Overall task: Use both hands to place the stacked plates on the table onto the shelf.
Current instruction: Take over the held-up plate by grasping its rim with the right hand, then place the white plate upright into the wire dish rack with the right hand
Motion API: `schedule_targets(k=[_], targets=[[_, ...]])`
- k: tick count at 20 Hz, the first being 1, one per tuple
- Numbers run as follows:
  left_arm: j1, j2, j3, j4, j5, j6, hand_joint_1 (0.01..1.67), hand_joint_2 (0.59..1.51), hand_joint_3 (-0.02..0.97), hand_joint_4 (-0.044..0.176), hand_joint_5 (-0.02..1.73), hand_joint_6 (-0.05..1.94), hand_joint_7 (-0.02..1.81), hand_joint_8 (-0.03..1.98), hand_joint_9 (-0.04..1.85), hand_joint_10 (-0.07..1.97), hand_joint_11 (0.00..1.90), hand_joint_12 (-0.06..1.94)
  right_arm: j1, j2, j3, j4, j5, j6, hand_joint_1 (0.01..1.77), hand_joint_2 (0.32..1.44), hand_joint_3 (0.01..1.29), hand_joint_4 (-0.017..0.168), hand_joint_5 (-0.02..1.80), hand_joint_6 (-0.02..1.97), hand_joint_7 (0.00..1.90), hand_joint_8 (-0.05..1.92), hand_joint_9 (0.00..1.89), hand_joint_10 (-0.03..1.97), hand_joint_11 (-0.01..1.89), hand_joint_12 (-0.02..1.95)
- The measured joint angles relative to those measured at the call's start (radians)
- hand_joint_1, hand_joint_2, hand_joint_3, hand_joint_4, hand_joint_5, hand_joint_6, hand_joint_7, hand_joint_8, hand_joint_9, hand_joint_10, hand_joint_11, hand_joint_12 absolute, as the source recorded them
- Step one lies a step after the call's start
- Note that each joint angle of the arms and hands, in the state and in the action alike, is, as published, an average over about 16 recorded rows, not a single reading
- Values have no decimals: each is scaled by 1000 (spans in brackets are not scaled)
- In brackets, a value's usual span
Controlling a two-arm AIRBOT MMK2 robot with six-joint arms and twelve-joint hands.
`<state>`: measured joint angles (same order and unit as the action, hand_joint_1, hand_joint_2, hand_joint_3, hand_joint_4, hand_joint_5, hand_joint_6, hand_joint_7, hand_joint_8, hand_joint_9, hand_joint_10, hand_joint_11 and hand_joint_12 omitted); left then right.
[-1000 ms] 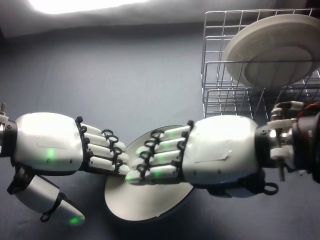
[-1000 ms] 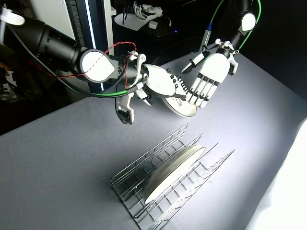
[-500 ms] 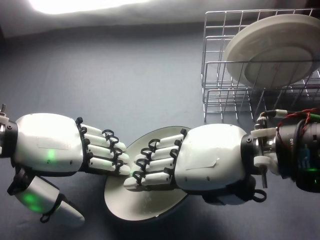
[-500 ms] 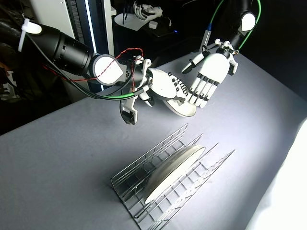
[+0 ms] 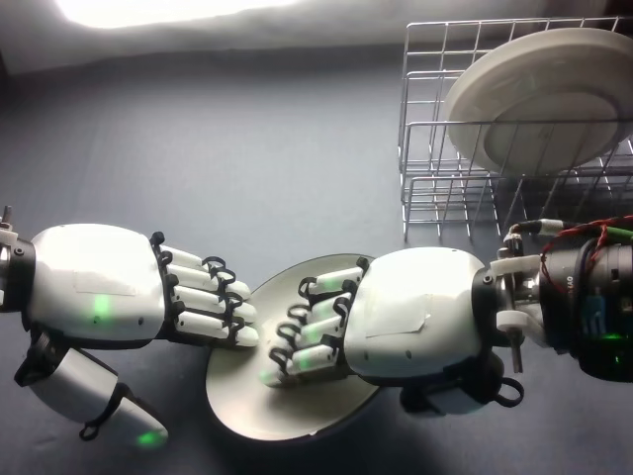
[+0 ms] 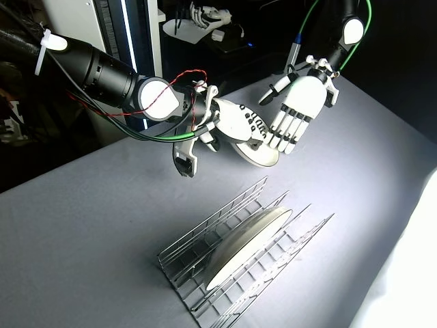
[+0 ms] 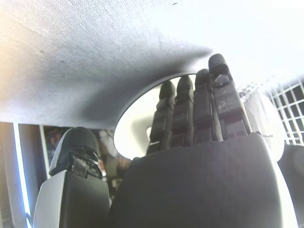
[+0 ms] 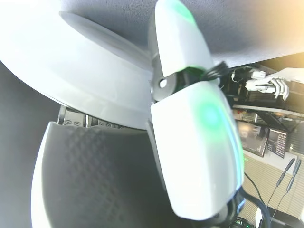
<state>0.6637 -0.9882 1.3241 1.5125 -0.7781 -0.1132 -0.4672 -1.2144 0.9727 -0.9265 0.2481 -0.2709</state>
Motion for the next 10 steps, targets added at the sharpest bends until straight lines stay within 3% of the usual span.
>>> schedule_targets(k=[10], targets=[[-36, 19, -16, 38, -7, -10, 16, 1198, 3, 0, 203, 8, 171, -11, 166, -12, 203, 35, 6, 8, 2, 10, 67, -15, 1367, 993, 12, 1, 687, 682, 766, 455, 736, 764, 660, 1476]])
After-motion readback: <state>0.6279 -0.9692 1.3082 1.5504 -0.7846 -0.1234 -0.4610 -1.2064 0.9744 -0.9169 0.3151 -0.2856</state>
